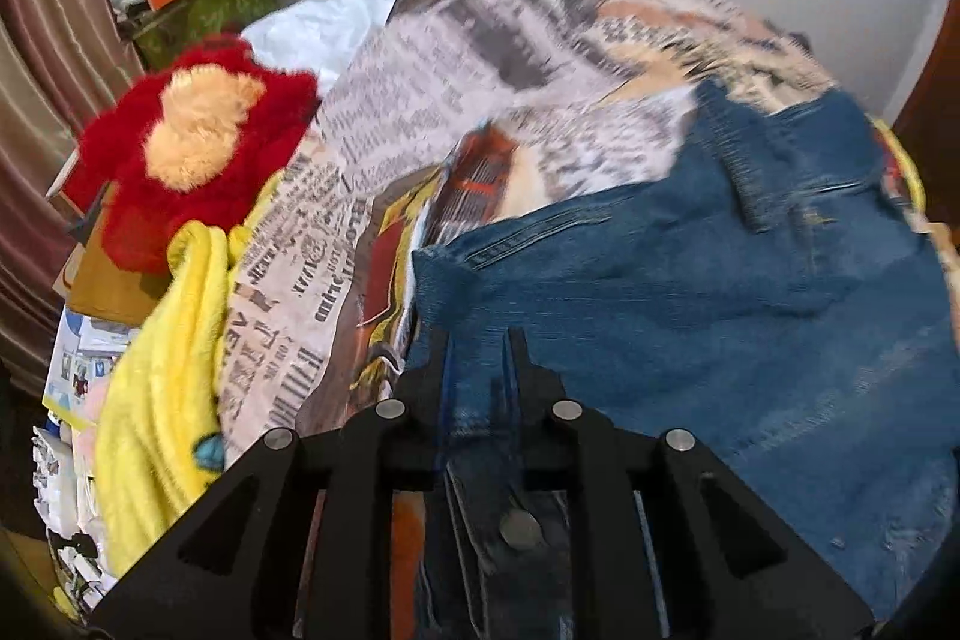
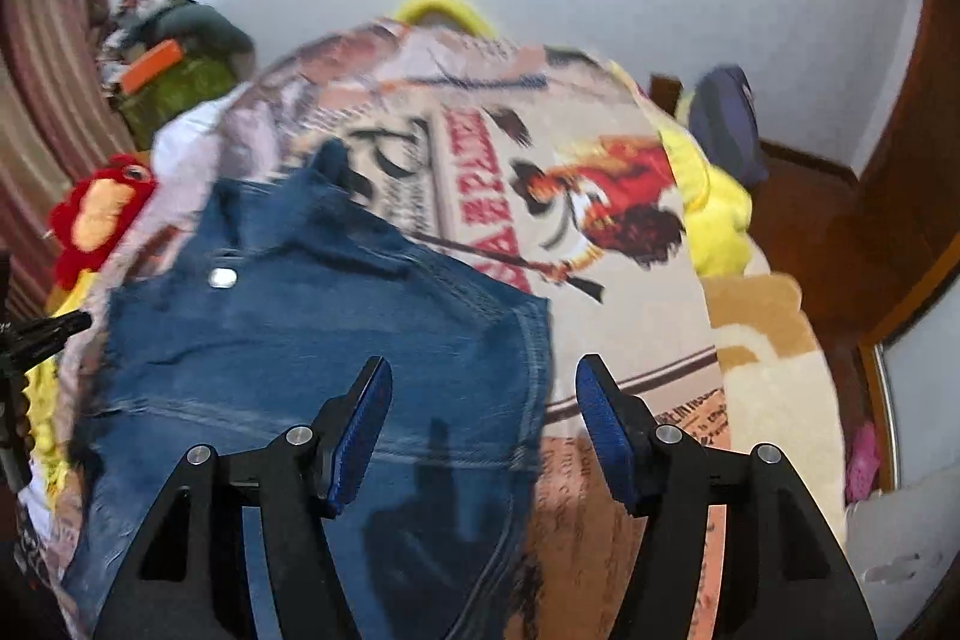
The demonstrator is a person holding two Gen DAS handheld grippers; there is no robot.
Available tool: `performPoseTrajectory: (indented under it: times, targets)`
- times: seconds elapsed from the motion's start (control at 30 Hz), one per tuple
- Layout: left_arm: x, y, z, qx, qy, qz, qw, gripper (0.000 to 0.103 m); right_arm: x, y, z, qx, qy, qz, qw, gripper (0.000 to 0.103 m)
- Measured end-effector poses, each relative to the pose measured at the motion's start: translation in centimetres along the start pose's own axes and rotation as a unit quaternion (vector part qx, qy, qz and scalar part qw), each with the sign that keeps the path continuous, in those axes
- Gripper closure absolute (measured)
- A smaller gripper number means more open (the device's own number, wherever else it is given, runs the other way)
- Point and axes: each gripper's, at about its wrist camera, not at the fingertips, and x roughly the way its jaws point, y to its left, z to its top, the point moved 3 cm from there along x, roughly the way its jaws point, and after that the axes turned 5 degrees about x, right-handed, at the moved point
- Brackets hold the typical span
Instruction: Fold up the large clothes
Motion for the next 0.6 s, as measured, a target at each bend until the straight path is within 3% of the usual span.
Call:
performPoseTrajectory:
  times: [0.33, 0.4, 0.47, 0.6]
  targets:
    - [-10.5, -2.6, -1.7, 0.030, -0.078, -0.032, 0.9960, 0.084, -10.2, 4.5, -2.5, -0.034, -0.055, 0.035, 0.997, 0.041]
    - [-12.3, -3.0, -2.9, 0.033, -0.090, -0.039, 0.9946, 0.079, -11.6, 4.9, -3.7, -0.027, -0.055, 0.046, 0.997, 0.040]
    - [-13.5, -3.3, -4.0, 0.034, -0.099, -0.045, 0.9935, 0.067, -12.6, 5.3, -4.8, -0.020, -0.049, 0.054, 0.997, 0.036]
    - [-15.2, -3.3, -6.9, 0.033, -0.101, -0.055, 0.9928, 0.058, -14.0, 5.6, -7.7, -0.016, -0.032, 0.065, 0.997, 0.034]
